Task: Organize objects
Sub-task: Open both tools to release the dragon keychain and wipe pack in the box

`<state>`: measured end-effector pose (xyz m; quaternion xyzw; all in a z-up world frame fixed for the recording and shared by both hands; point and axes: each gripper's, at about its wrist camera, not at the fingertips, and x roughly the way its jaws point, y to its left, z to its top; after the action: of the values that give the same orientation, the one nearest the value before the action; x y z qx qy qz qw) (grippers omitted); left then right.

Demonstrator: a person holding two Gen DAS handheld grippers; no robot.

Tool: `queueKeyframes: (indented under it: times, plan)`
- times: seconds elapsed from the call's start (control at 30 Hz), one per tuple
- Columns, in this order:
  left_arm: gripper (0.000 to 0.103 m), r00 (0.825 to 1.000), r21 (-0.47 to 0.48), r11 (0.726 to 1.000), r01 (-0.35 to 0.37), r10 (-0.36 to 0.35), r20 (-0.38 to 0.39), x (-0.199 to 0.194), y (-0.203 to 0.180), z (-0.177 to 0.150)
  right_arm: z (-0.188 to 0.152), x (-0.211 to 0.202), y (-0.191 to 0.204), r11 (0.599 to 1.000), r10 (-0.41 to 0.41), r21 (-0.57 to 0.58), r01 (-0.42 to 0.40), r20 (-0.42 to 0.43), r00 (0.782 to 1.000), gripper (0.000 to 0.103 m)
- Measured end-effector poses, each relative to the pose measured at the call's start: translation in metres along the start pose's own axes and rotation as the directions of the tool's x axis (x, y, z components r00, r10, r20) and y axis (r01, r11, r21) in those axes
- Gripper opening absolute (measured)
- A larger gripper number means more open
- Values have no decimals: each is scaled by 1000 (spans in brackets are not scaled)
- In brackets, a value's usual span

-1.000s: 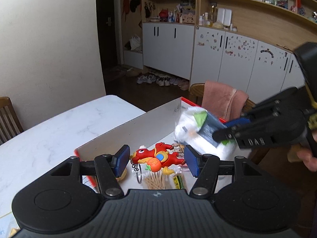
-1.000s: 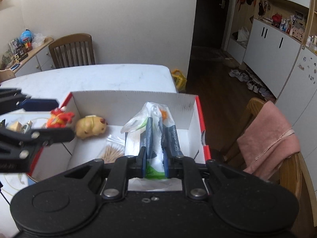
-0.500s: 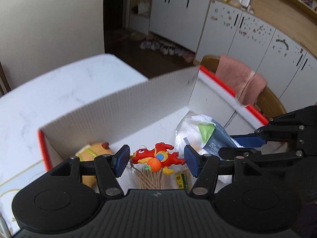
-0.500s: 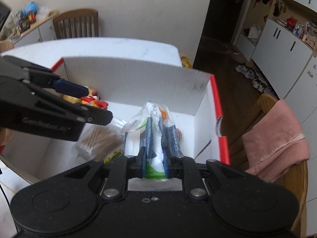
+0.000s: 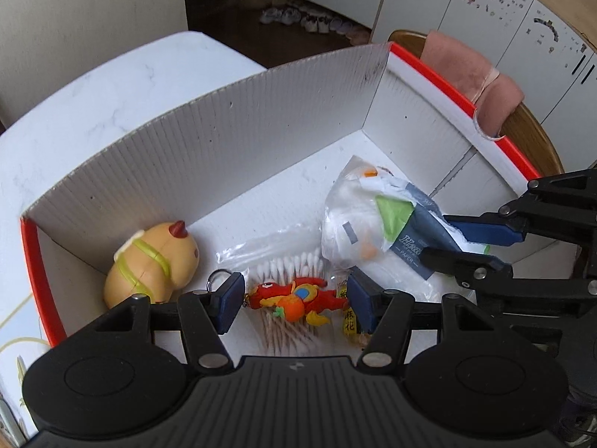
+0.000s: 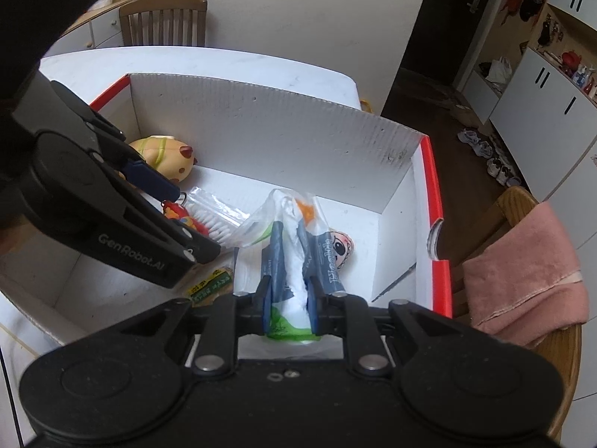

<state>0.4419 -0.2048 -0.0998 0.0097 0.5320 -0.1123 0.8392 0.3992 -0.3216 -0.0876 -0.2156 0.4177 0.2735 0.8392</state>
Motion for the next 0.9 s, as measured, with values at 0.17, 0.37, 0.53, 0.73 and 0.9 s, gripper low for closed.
queueKeyframes:
  times: [0.17, 0.37, 0.53, 0.73, 0.9]
  plan:
    - [60, 1000, -1, 1000, 0, 0, -20, 2, 0, 2, -1, 1, -3, 1000, 16, -10, -16, -1, 1000, 18]
    - [64, 999, 18, 1000, 4, -3, -53, 6, -3, 5, -3, -4, -9, 999, 49, 1, -49, 3, 999, 23]
    - [69, 1000, 41, 999, -7, 8, -12, 0, -8, 3, -6, -10, -11, 997, 77, 7, -77, 16, 997, 29]
    - [69, 998, 33, 999, -18, 16, 58, -17, -9, -1, -8, -21, -11, 995, 99, 6, -99, 51, 994, 44]
    - [69, 992, 37, 999, -28, 23, 127, -38, -12, -10, -9, -33, -12, 994, 107, 18, -109, 81, 991, 53]
